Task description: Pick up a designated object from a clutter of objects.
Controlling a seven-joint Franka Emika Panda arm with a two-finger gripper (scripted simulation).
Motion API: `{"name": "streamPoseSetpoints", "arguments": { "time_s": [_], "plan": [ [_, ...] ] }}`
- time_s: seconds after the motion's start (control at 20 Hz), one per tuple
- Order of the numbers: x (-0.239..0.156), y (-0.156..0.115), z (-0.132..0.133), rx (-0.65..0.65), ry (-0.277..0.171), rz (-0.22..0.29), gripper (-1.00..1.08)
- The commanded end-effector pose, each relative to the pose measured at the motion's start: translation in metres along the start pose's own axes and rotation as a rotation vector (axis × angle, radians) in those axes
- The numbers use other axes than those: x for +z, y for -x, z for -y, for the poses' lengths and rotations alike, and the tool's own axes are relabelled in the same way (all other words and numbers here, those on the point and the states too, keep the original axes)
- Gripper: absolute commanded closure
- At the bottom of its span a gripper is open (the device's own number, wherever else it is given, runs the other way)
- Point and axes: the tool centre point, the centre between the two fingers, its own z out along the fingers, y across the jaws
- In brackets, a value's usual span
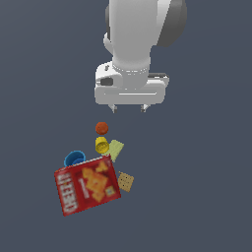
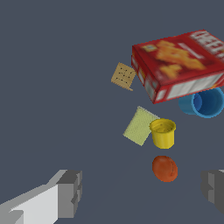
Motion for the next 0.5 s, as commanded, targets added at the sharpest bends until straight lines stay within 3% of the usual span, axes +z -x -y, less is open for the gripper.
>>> {"name": "streamPoseSetpoints", "arguments": {
  "time_s": [0.0,0.45],
  "plan": [
    [0.0000,0.0000,0.0000,0.000,0.000,0.000,-0.20],
    [-0.0061,-0.0035,-0.0046,-0.010,0.007,-0.016,-0.20]
  ]
}}
